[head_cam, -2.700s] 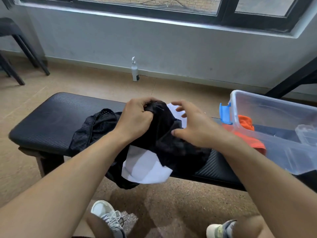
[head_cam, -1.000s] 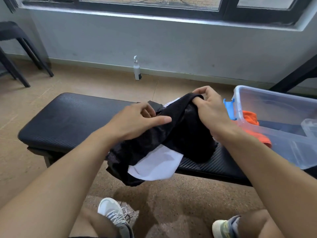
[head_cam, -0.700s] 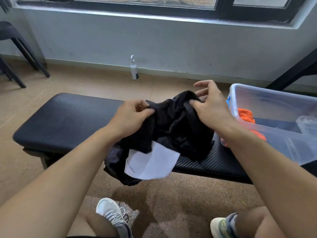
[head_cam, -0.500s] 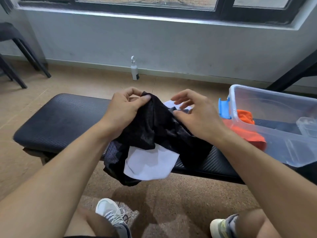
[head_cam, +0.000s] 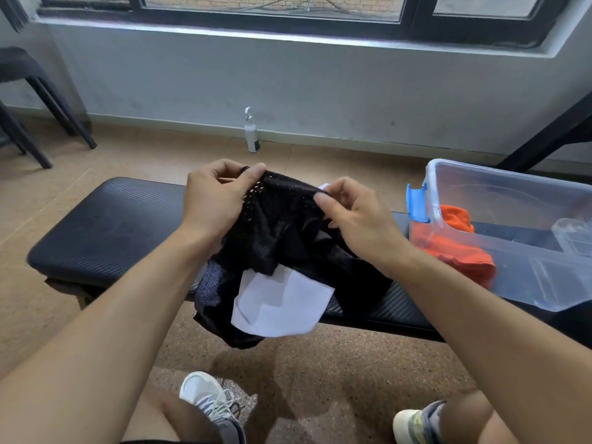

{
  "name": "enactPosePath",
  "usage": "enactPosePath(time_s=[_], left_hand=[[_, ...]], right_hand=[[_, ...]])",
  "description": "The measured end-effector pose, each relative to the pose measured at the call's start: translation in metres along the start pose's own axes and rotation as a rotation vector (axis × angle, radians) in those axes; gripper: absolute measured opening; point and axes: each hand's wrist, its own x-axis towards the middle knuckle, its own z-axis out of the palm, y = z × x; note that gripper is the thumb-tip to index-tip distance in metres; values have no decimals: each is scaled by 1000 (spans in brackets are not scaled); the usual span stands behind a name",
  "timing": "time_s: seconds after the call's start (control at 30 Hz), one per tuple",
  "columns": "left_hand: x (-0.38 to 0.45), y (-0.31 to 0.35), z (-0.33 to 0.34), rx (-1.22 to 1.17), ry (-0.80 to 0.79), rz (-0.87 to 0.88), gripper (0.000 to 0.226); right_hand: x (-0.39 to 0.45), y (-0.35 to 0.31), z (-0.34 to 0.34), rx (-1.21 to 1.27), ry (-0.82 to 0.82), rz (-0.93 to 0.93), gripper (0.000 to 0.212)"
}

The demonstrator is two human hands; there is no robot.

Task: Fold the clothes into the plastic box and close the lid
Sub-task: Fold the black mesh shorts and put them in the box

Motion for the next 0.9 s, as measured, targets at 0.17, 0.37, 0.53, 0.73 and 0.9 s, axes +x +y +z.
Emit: enactPosePath(time_s=[0.17, 0.37, 0.53, 0.73, 0.9], left_hand=[[5, -5, -2, -24, -117, -82, 21], [6, -7, -5, 14, -218, -88, 17], [14, -17, -12, 125, -183, -68, 26], [15, -25, -17, 320, -322, -200, 27], [9, -26, -14, 684, -561, -133, 50]], right_hand=[[8, 1, -6, 231, 95, 126, 17], [16, 0, -22, 245, 137, 84, 21], [19, 8, -29, 61, 225, 71, 39], [18, 10, -28, -39, 157, 112, 37], [-1, -7, -26, -765, -170, 83, 52]])
